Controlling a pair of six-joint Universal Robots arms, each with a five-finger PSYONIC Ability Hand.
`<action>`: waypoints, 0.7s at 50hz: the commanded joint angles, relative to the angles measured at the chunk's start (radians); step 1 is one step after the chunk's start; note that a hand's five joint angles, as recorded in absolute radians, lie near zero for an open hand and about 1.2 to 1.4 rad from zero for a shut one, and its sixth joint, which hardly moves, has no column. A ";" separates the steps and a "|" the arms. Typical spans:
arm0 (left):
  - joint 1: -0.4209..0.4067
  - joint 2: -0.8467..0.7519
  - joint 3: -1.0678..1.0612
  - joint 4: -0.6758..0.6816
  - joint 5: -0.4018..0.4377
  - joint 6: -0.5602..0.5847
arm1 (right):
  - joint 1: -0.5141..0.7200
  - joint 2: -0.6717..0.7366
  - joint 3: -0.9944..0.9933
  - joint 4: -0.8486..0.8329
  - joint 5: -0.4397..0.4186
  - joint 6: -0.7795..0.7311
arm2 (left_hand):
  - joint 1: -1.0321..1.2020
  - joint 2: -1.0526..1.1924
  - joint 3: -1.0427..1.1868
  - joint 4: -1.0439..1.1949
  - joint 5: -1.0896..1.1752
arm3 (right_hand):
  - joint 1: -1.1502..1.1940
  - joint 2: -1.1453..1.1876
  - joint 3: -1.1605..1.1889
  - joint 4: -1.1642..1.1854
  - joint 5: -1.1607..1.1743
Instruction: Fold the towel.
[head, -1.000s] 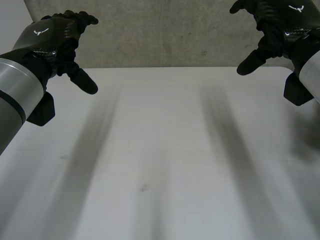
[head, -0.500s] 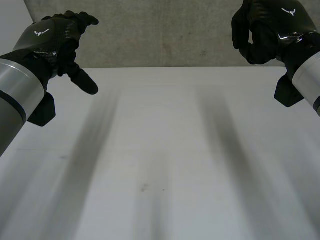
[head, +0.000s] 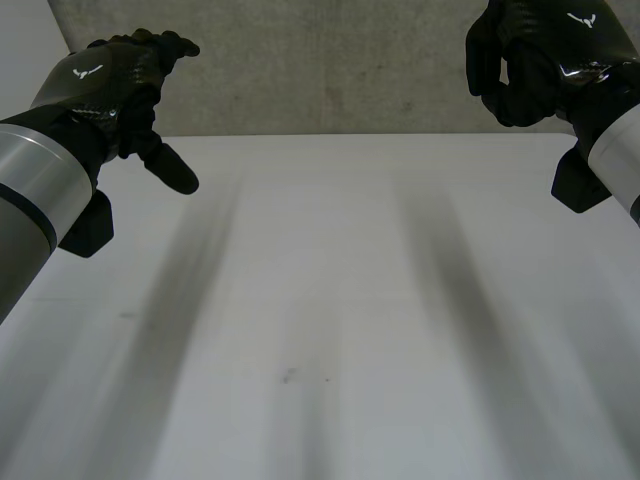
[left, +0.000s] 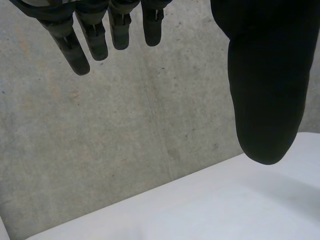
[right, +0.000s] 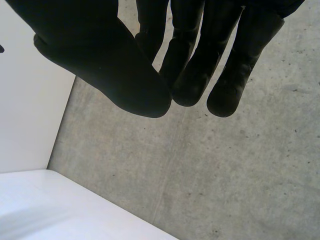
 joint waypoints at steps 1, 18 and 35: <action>0.000 -0.002 0.000 -0.001 0.000 0.000 | 0.000 -0.003 0.000 0.000 -0.003 0.000 | 0.005 0.010 0.009 0.008 -0.026 | 0.222 0.061 0.043 0.038 0.181; 0.000 -0.001 0.000 -0.001 0.000 0.000 | -0.001 -0.006 -0.012 0.003 0.010 -0.002 | 0.005 0.010 0.009 0.008 -0.026 | -1.000 -1.161 -1.179 -1.183 -1.041; -0.003 -0.016 -0.001 -0.001 0.000 0.002 | 0.002 -0.002 -0.026 0.026 0.001 -0.044 | 0.005 0.010 0.009 0.008 -0.026 | -1.000 -1.161 -1.179 -1.183 -1.041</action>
